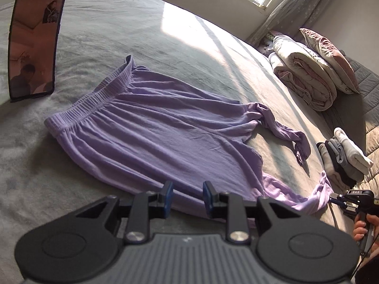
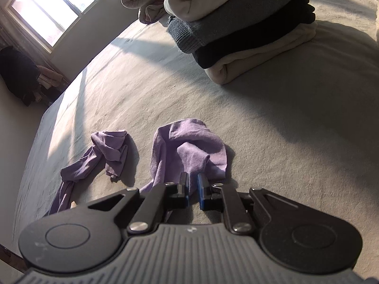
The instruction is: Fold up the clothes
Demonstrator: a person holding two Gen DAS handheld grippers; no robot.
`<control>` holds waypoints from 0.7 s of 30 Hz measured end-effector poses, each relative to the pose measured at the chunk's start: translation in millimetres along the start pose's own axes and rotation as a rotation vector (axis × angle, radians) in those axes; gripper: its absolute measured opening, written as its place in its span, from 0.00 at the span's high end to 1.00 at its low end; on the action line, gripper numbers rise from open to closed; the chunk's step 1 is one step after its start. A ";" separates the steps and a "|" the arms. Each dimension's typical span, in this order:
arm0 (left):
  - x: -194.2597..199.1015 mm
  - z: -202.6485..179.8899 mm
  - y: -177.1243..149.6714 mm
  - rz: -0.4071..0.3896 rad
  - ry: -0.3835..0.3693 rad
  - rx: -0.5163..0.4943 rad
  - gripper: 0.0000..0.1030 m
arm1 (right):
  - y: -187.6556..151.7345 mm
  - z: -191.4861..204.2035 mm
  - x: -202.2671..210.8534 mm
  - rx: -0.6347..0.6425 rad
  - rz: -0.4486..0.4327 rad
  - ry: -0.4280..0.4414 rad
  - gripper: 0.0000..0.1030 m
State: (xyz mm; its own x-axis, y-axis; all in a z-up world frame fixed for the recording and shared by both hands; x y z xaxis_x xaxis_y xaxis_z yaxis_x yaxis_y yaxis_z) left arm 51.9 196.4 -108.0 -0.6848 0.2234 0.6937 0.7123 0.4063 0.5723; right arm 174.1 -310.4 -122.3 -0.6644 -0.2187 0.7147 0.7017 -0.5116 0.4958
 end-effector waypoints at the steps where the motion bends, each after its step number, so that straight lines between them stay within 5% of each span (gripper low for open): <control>1: 4.0 8.7 -0.8 0.002 0.010 0.024 0.71 | -1.1 0.2 -1.7 0.000 0.005 0.002 0.86; 5: 17.7 42.6 -1.6 -0.008 0.069 0.111 0.70 | -3.8 2.2 -1.9 0.015 0.002 0.005 0.81; 8: 23.9 64.0 1.2 -0.034 0.110 0.165 0.70 | -5.6 4.0 -0.7 0.030 -0.005 0.007 0.61; 12: 17.1 79.3 7.7 -0.070 0.141 0.220 0.72 | -5.5 1.1 -1.3 0.033 -0.036 -0.009 0.61; 18: 5.1 77.4 14.7 -0.123 0.142 0.223 0.76 | -3.5 -1.4 -8.3 0.044 -0.094 -0.013 0.87; 19: 3.9 76.1 15.2 -0.128 0.141 0.218 0.83 | -3.6 -1.3 -8.4 0.047 -0.100 -0.012 0.96; 21: 1.4 74.1 15.6 -0.131 0.140 0.211 0.96 | -2.8 -0.5 -3.9 0.055 -0.127 -0.017 0.97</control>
State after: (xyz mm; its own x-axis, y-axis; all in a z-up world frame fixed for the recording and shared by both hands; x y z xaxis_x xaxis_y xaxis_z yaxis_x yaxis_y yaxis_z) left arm 50.6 268.7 -130.6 -0.7305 0.0382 0.6818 0.5614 0.6020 0.5678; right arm 174.6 -308.5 -126.8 -0.7444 -0.1408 0.6527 0.6259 -0.4876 0.6087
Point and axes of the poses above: each gripper's, at about its wrist camera, not at the fingertips, and x roughly against the way its jaws point, z to its left, y to its top, the point moved 10 cm from there along -x, roughly the way its jaws point
